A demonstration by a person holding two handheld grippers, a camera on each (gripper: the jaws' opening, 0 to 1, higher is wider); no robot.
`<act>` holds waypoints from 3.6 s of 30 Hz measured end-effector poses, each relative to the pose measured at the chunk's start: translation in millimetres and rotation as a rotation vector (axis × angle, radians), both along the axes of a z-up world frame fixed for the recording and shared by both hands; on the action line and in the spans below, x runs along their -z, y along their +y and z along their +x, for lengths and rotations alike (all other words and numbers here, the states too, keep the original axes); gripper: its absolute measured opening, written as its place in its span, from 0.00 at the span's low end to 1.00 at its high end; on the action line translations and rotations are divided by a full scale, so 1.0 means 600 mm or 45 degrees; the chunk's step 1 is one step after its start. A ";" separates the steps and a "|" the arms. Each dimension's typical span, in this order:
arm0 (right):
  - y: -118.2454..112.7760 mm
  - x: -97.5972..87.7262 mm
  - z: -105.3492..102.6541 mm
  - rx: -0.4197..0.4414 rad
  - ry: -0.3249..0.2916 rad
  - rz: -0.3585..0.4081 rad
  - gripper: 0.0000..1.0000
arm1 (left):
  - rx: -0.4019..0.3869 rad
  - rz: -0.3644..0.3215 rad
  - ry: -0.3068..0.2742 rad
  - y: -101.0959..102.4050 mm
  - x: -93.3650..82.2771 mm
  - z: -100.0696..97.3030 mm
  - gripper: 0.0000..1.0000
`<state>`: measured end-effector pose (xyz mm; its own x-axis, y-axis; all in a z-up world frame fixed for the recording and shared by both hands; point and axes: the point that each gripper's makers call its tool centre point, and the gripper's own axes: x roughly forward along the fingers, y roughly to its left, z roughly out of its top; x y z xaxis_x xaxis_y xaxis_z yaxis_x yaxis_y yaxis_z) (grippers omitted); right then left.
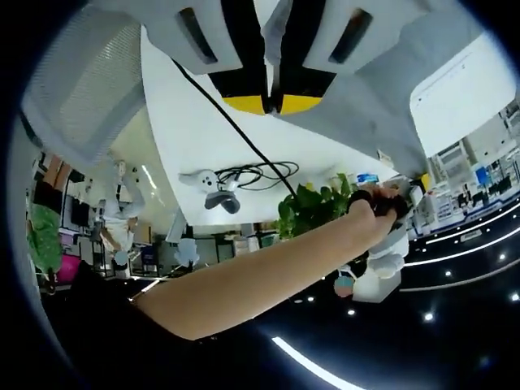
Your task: Fold the towel on the table until its edges align and the towel forms a compact rectangular stack.
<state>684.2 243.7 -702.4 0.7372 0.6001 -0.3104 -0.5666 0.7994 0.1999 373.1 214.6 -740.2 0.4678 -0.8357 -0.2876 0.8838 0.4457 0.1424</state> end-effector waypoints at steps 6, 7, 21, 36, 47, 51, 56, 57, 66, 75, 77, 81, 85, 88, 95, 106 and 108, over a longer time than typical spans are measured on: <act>0.051 -0.026 -0.014 -0.010 -0.004 0.040 0.00 | -0.053 -0.017 0.027 0.052 -0.019 -0.004 0.04; 0.059 -0.029 -0.015 -0.015 -0.005 0.040 0.00 | -0.057 -0.019 0.027 0.059 -0.021 -0.005 0.04; 0.182 -0.071 -0.023 -0.091 -0.027 0.055 0.00 | -0.181 -0.042 0.021 0.183 -0.050 -0.014 0.04; 0.281 -0.079 -0.034 -0.146 -0.027 0.051 0.00 | -0.272 -0.036 0.065 0.301 -0.036 -0.029 0.04; 0.347 -0.078 -0.053 -0.147 -0.027 0.067 0.00 | -0.338 -0.058 0.110 0.391 -0.022 -0.032 0.04; 0.364 -0.072 -0.047 -0.133 -0.001 0.069 0.00 | -0.353 -0.030 0.115 0.406 -0.010 -0.035 0.04; 0.390 -0.075 -0.048 -0.148 0.000 0.076 0.00 | -0.400 -0.043 0.103 0.434 -0.016 -0.036 0.04; 0.397 -0.078 -0.052 -0.152 -0.001 0.082 0.00 | -0.403 -0.044 0.097 0.436 -0.018 -0.036 0.04; 0.464 -0.095 -0.060 -0.205 -0.009 0.116 0.00 | -0.523 -0.089 0.087 0.507 -0.028 -0.038 0.04; 0.517 -0.081 -0.070 -0.259 0.002 0.100 0.00 | -0.650 -0.089 0.107 0.576 -0.013 -0.039 0.04; 0.527 -0.076 -0.069 -0.268 0.007 0.100 0.00 | -0.677 -0.100 0.109 0.586 -0.014 -0.041 0.04; 0.545 -0.071 -0.067 -0.284 0.014 0.101 0.00 | -0.727 -0.117 0.109 0.605 -0.012 -0.040 0.04; 0.556 -0.066 -0.063 -0.280 -0.001 0.083 0.00 | -0.773 -0.129 0.112 0.624 -0.010 -0.039 0.04; 0.568 -0.066 -0.059 -0.282 -0.005 0.096 0.00 | -0.809 -0.135 0.106 0.641 -0.010 -0.038 0.04; 0.605 -0.048 -0.062 -0.330 0.018 0.090 0.00 | -0.891 -0.118 0.136 0.677 0.016 -0.041 0.04; 0.659 -0.009 -0.054 -0.334 0.073 0.078 0.00 | -1.072 -0.215 0.212 0.741 0.051 -0.036 0.05; 0.667 0.002 -0.051 -0.321 0.072 0.071 0.00 | -1.125 -0.247 0.239 0.755 0.063 -0.036 0.05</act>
<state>653.5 643.6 -703.4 0.5445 0.7800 -0.3083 -0.7332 0.6212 0.2767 351.8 667.4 -778.0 0.9185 -0.2387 -0.3153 0.2121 0.9703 -0.1166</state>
